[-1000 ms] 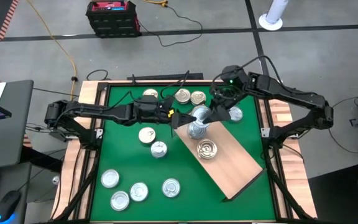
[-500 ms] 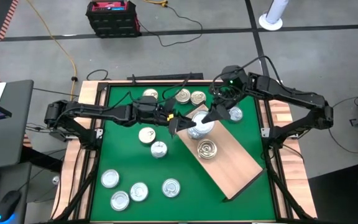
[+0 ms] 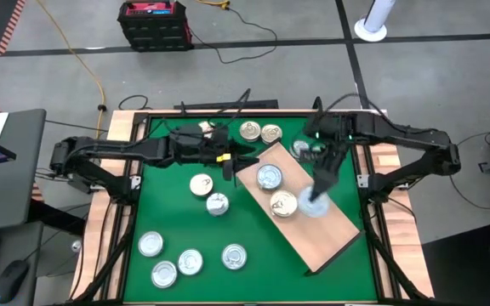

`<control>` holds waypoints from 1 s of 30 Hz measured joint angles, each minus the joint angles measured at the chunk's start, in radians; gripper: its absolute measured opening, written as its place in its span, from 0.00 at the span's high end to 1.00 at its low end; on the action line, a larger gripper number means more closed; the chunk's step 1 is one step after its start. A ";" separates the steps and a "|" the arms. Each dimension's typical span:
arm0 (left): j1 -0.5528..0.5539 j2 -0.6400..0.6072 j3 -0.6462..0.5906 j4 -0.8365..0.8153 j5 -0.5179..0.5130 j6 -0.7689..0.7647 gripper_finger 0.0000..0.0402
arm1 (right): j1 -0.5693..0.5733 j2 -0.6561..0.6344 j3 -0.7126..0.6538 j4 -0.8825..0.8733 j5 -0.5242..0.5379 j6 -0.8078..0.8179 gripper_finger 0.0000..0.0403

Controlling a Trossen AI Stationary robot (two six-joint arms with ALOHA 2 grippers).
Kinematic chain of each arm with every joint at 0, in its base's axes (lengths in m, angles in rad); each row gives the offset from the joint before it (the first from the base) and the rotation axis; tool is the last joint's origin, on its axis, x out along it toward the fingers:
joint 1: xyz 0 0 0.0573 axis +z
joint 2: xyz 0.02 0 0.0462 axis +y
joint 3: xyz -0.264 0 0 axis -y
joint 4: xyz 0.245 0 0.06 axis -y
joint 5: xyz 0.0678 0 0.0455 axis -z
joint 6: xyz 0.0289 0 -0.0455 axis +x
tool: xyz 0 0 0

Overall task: Stack canned seafood by type on shelf
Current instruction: Put the light green tuna can on the shelf

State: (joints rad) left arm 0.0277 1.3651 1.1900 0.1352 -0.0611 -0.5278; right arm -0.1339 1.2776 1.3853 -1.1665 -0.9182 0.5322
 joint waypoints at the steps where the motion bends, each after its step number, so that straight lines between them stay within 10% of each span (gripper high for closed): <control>1: -0.027 -0.010 0.000 -0.015 -0.039 0.036 0.35 | 0.022 -0.001 0.000 -0.033 0.029 -0.014 0.62; 13: -0.243 -0.085 -0.101 -0.153 -0.188 0.143 0.35 | 0.113 0.000 -0.202 0.099 0.066 0.051 0.60; 30: -0.422 -0.443 -0.537 -0.481 -0.168 -0.432 0.35 | 0.128 -0.001 -0.263 0.144 0.063 0.080 0.41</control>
State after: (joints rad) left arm -0.3939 0.9218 0.6529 -0.3455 -0.2289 -0.9595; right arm -0.0056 1.2770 1.1221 -1.0223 -0.8548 0.6124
